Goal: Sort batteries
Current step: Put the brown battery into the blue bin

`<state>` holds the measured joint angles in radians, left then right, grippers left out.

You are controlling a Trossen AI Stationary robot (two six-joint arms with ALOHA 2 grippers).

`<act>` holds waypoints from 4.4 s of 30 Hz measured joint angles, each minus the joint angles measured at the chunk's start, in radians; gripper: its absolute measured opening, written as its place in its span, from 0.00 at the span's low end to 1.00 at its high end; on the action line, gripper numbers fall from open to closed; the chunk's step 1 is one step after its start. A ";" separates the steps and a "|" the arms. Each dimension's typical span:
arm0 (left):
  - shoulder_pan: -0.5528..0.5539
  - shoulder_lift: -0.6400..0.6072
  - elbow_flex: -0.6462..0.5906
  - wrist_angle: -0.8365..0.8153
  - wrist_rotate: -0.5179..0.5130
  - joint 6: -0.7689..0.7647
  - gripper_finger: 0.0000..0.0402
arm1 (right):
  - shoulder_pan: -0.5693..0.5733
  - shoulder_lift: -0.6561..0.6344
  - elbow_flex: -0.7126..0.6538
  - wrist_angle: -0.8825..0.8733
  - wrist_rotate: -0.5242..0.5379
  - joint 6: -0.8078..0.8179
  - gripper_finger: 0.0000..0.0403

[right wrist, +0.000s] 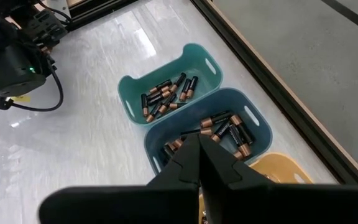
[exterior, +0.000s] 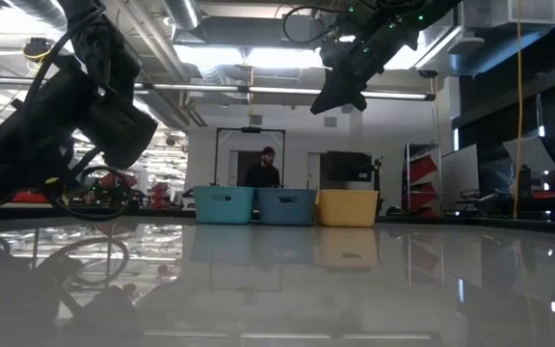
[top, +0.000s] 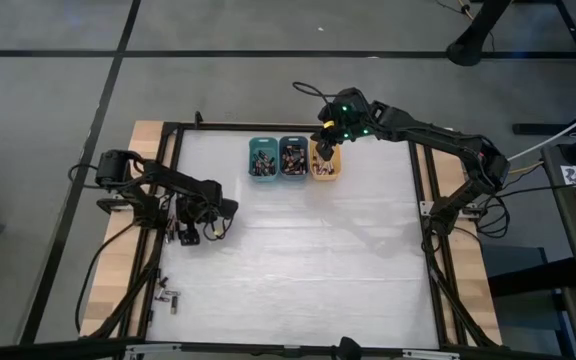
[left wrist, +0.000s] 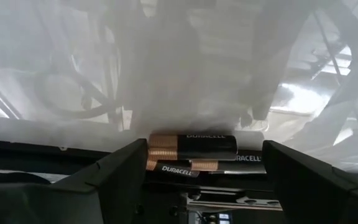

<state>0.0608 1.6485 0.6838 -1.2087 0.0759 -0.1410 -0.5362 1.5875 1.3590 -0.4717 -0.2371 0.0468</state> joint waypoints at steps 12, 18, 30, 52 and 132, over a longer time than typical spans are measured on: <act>-0.002 0.000 -0.004 0.006 0.010 0.000 0.76 | 0.000 0.000 0.000 0.001 0.000 -0.003 0.00; -0.002 0.022 -0.013 0.010 0.021 -0.008 0.76 | 0.000 0.000 0.000 0.001 0.000 -0.004 0.00; -0.002 0.081 -0.013 0.016 0.028 -0.016 0.76 | 0.000 0.000 0.000 0.000 0.000 -0.005 0.00; -0.002 0.082 -0.012 0.012 0.030 -0.034 0.54 | -0.001 0.000 0.000 0.000 0.000 -0.030 0.00; 0.434 0.307 0.889 0.637 -0.080 0.114 0.58 | -0.232 -0.003 0.000 0.009 -0.096 -0.055 0.00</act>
<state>0.4946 1.9560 1.5730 -0.5720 -0.0040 -0.0273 -0.7685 1.5848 1.3590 -0.4623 -0.3332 -0.0077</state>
